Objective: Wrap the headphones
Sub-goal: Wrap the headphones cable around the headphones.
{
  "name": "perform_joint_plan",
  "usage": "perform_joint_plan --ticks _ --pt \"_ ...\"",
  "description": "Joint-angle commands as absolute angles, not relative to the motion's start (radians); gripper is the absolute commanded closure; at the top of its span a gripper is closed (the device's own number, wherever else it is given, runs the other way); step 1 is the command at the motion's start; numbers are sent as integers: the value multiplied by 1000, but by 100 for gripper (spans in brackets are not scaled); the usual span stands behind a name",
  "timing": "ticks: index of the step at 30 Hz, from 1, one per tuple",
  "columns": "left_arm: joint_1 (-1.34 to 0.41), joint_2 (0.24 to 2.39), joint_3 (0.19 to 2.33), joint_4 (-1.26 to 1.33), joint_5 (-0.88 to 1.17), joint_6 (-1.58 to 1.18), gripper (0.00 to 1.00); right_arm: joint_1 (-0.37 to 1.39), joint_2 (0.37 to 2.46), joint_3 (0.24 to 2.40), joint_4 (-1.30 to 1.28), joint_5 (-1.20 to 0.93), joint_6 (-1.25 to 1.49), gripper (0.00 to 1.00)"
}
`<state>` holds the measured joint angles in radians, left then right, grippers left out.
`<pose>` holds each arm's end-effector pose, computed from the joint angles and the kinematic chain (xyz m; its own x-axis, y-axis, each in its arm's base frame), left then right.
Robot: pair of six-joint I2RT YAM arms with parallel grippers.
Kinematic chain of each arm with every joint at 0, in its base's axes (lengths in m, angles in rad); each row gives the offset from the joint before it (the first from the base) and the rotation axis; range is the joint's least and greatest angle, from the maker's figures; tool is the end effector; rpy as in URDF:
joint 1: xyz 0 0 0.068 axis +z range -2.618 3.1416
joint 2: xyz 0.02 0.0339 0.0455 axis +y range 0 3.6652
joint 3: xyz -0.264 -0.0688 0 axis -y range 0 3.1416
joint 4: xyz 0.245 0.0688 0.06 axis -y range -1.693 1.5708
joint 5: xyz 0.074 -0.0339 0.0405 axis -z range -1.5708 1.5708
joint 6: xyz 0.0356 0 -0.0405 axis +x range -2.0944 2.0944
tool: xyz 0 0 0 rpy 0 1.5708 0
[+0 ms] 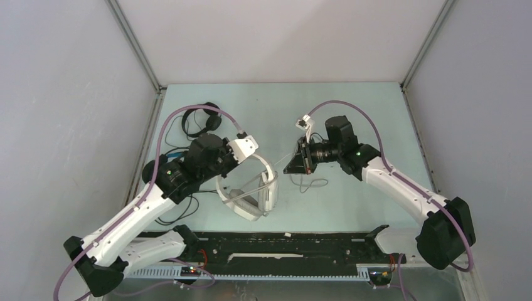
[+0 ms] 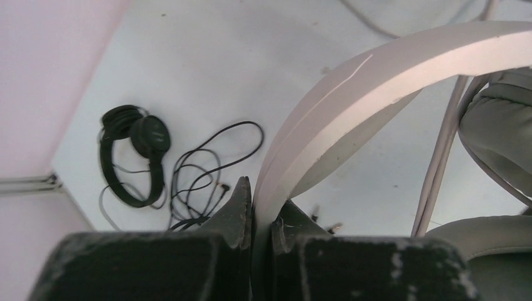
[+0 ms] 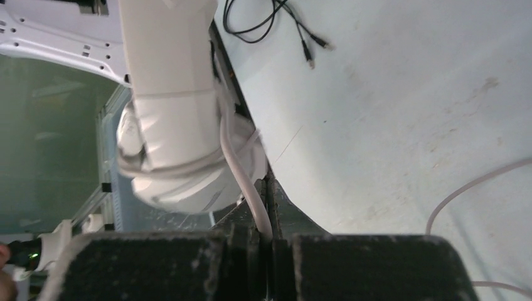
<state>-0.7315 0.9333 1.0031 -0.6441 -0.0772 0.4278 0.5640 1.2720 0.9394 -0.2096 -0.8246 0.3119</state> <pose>0.1470 -0.1282 0.3431 -0.1115 0.6559 -0.7465 0.7299 0.5639 0.3864 0.2206 0.1705 0.2919 -0.6895 -0.1897 -0.6990 -0.7175 0.3107 0.6235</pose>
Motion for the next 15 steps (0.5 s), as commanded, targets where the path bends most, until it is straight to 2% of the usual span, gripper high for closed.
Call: perform_joint_plan --ticks 1,12,15 --pt "-745 904 1030 -556 -254 481 100 543 1207 995 -252 -900 363 100" --pt "-752 870 963 -448 -374 414 100 583 1172 995 -47 -986 588 100" --pt "-753 895 982 -500 -392 404 100 621 1180 996 52 -970 656 100"
